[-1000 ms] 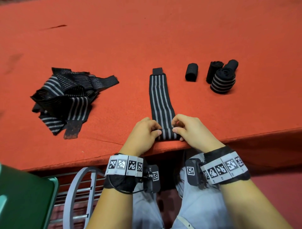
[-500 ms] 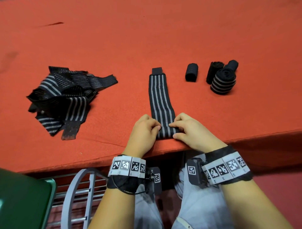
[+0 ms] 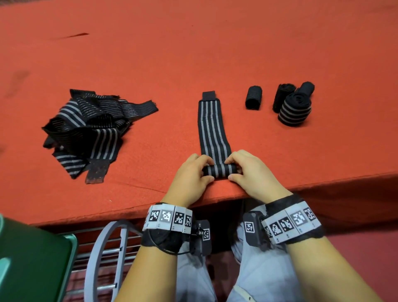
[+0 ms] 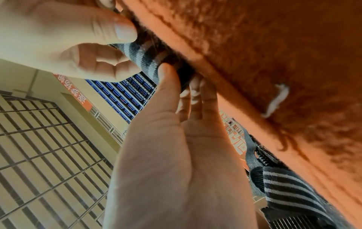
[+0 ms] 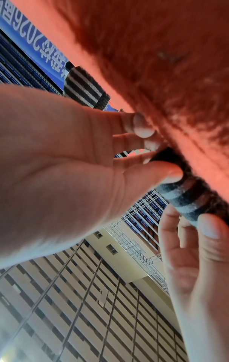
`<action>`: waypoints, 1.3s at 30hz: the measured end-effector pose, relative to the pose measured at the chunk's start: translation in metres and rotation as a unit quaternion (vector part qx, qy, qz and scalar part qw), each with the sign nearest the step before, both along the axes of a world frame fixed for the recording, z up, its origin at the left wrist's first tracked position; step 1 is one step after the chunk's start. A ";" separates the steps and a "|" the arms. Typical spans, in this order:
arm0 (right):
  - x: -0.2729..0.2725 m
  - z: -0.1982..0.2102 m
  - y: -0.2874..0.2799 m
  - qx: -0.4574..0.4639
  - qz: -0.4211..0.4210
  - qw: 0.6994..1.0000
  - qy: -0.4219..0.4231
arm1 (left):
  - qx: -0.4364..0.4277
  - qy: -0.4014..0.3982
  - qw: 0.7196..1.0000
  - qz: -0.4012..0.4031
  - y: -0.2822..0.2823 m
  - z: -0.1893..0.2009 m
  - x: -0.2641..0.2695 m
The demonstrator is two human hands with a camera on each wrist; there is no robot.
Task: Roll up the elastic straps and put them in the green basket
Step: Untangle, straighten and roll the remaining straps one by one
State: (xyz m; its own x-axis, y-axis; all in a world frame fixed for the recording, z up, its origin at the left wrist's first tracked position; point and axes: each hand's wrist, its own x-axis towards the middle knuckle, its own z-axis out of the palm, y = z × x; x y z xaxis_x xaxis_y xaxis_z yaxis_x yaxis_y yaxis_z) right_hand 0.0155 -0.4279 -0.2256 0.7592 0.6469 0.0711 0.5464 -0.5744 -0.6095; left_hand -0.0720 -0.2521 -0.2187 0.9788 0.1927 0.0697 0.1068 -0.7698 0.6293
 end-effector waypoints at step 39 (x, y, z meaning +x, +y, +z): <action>0.009 0.012 -0.013 0.000 0.034 0.997 0.074 | -0.051 0.029 0.996 -0.060 0.008 0.003 0.004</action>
